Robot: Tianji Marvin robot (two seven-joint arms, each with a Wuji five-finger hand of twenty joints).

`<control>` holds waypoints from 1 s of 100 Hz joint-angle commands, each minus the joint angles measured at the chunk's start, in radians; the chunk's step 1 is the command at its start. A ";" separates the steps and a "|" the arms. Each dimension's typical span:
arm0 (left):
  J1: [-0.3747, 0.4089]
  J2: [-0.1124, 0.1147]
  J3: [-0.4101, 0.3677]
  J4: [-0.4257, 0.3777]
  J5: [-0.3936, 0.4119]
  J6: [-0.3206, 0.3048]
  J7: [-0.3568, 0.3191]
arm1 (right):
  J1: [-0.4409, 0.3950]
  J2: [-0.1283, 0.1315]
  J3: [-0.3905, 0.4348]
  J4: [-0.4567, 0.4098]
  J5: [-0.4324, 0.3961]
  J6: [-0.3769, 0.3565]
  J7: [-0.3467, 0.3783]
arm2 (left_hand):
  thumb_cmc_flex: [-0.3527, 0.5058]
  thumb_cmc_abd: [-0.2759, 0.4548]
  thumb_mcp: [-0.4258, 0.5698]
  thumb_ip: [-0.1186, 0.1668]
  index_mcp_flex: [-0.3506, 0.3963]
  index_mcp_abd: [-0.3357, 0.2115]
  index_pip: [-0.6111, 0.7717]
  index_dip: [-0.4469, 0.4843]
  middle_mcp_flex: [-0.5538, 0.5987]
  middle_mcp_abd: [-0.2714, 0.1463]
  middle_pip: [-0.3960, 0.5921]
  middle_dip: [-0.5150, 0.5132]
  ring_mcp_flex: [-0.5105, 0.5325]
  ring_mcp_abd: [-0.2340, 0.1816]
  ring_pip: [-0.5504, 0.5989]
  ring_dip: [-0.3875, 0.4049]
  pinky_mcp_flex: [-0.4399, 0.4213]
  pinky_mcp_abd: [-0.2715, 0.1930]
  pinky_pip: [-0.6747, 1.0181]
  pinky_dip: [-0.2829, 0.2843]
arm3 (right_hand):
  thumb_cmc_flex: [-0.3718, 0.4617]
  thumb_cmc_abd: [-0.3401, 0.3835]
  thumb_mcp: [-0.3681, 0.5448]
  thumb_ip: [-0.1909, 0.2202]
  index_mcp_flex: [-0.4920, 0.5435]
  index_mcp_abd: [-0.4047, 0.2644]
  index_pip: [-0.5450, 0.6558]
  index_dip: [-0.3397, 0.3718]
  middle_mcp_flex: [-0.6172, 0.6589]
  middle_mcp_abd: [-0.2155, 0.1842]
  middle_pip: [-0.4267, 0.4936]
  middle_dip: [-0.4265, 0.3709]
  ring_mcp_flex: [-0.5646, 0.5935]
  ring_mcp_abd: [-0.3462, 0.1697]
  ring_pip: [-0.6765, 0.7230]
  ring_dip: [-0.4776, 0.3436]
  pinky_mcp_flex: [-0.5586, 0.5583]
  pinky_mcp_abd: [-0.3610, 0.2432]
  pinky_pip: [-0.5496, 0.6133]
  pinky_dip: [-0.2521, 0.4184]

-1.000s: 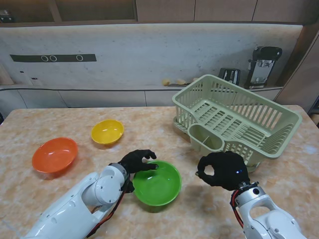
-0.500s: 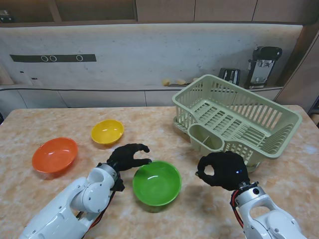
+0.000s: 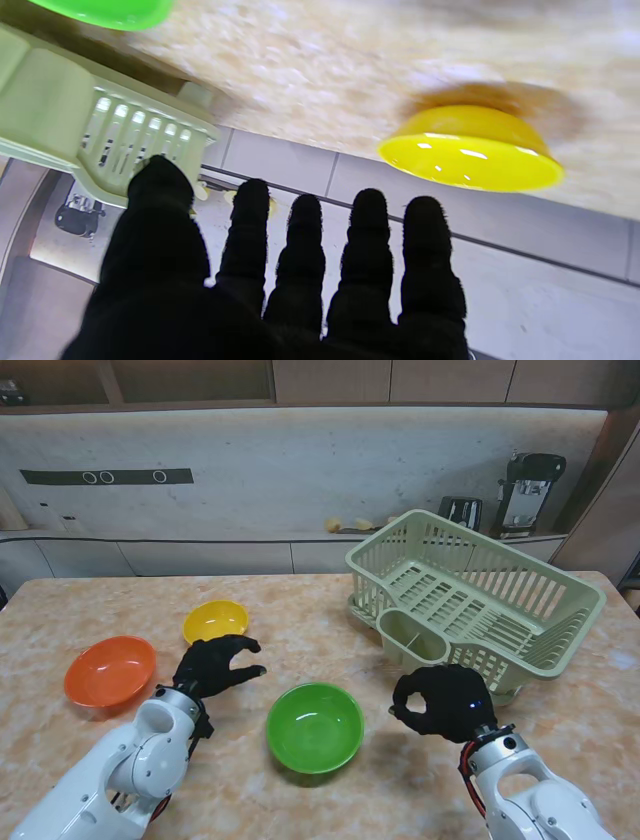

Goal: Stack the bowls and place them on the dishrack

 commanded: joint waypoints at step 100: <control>0.176 0.041 -0.323 0.036 0.244 -0.015 -0.042 | 0.025 0.001 -0.036 0.009 0.007 -0.006 0.054 | -0.209 -0.281 0.470 0.001 -0.072 0.088 -0.136 -0.123 -0.132 -0.011 -0.086 -0.115 -0.208 -0.090 -0.128 -0.127 -0.147 -0.182 -0.284 -0.140 | -0.024 0.027 -0.003 0.003 0.010 -0.024 0.017 -0.004 0.020 -0.023 0.011 -0.008 0.004 -0.007 -0.005 -0.005 -0.009 0.007 -0.003 -0.005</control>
